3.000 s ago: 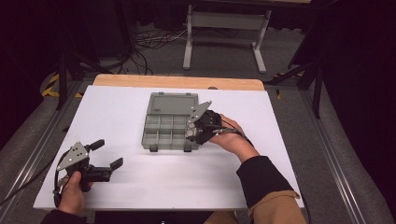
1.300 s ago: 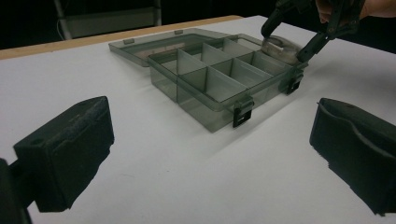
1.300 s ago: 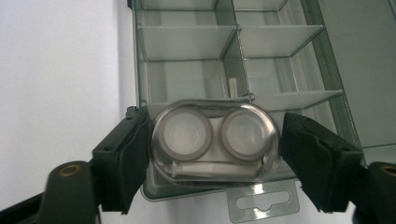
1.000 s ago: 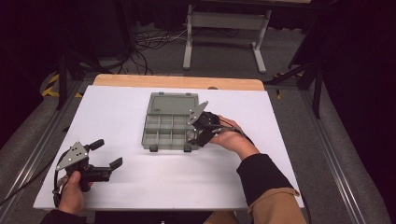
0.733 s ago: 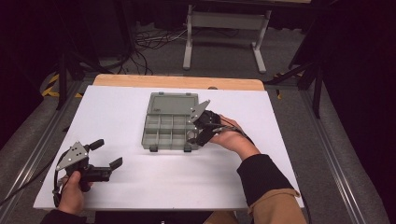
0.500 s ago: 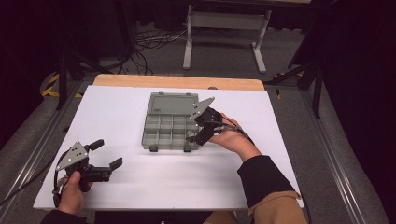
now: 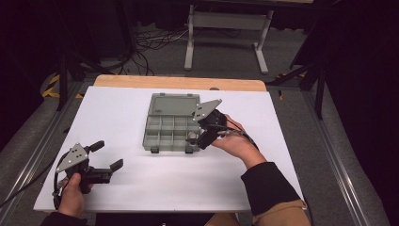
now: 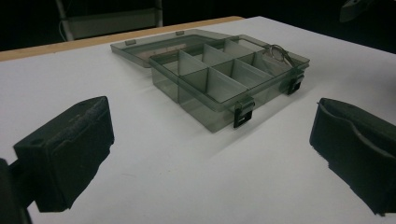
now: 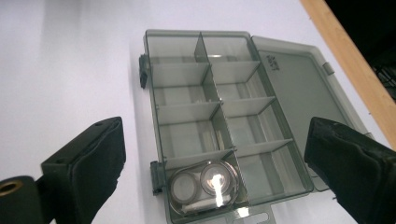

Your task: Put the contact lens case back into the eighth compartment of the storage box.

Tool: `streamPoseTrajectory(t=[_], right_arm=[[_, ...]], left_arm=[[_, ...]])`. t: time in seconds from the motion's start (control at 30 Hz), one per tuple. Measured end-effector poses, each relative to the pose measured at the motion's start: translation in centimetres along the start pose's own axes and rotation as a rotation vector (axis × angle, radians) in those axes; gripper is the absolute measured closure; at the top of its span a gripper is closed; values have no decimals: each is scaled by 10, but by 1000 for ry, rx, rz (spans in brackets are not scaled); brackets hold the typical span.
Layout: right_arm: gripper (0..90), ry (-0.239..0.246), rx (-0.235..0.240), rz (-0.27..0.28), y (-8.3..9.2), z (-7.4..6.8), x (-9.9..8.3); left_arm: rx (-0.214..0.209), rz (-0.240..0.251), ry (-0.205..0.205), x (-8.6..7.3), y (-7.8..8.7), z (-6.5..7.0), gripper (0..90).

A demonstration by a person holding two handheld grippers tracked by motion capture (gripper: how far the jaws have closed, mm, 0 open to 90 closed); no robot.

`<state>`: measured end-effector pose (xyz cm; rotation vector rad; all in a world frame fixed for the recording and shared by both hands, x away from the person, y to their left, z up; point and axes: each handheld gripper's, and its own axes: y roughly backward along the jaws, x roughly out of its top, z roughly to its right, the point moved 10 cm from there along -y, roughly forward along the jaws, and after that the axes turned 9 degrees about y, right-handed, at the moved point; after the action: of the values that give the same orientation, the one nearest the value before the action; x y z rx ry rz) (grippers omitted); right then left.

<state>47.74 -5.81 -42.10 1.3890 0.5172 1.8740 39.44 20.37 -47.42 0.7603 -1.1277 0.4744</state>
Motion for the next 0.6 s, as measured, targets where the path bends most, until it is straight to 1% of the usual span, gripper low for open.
streamPoseTrajectory(t=[0.17,0.33,0.6], right_arm=[[61,-6,-15,18,7,-2,3],[61,-5,-28,7,14,-6,4],[61,-8,-53,29,26,-13,6]], left_arm=[[-1,0,-1,0,0,1,6],[-1,0,0,0,0,0,6],[-1,0,1,0,0,0,5]])
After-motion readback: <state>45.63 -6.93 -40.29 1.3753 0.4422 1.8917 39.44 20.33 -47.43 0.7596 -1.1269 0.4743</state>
